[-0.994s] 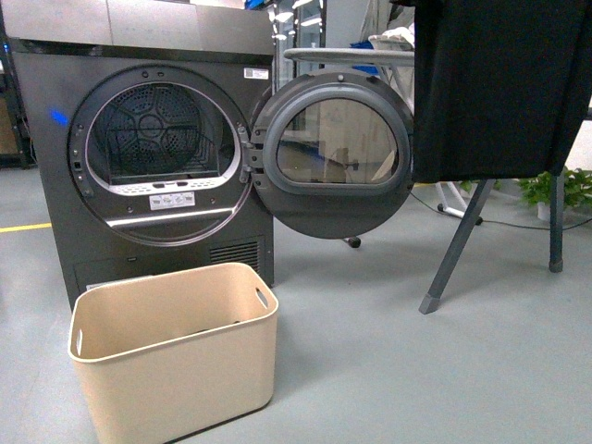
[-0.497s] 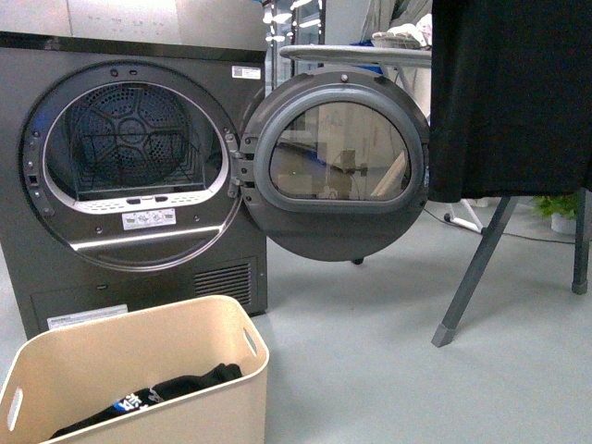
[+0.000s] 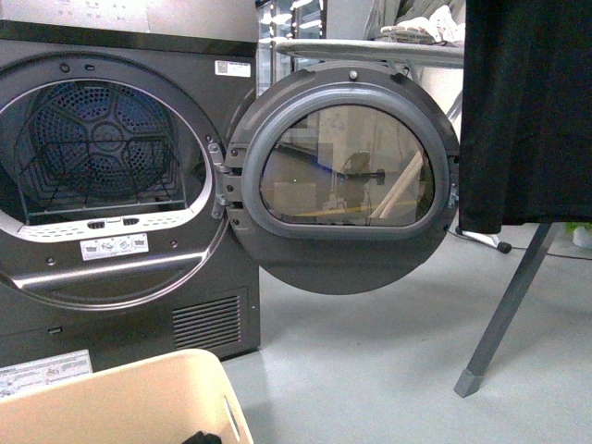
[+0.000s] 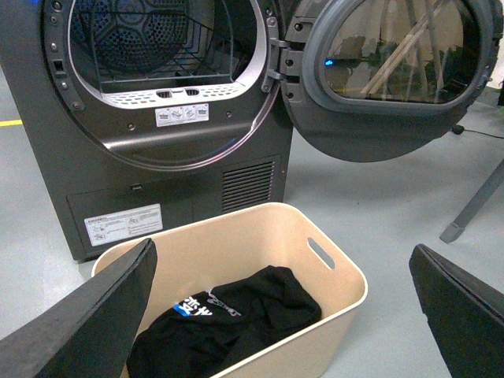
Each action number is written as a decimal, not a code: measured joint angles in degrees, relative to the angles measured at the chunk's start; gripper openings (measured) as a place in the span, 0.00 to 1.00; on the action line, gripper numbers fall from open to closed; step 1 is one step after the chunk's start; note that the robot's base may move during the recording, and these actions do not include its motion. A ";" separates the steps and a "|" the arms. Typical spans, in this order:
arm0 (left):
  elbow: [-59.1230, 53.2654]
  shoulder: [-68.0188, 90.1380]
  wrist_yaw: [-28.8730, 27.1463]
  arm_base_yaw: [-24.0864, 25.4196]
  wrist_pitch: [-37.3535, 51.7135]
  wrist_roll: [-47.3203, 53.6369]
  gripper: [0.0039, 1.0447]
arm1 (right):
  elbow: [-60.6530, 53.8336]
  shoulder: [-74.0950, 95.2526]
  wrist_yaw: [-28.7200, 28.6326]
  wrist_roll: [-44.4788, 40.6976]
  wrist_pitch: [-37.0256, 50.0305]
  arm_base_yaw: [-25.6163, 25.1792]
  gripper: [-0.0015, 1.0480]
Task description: Move hamper under clothes hanger
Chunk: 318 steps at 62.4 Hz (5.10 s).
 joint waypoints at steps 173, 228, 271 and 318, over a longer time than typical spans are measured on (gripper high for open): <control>64.46 128.34 -3.54 -12.61 12.39 -9.40 0.94 | 64.89 130.25 -7.30 -4.66 11.43 0.22 0.92; 69.13 136.96 -0.92 -13.00 11.69 -10.29 0.94 | 70.99 139.12 -5.29 -6.12 11.50 -0.15 0.91; 69.33 136.34 -1.95 -13.11 10.95 -10.75 0.04 | 70.01 139.32 -3.69 -5.95 9.86 0.31 0.02; 68.48 127.64 -4.87 -13.05 9.53 -9.22 0.04 | 66.62 129.11 -5.97 -5.99 7.98 -0.66 0.02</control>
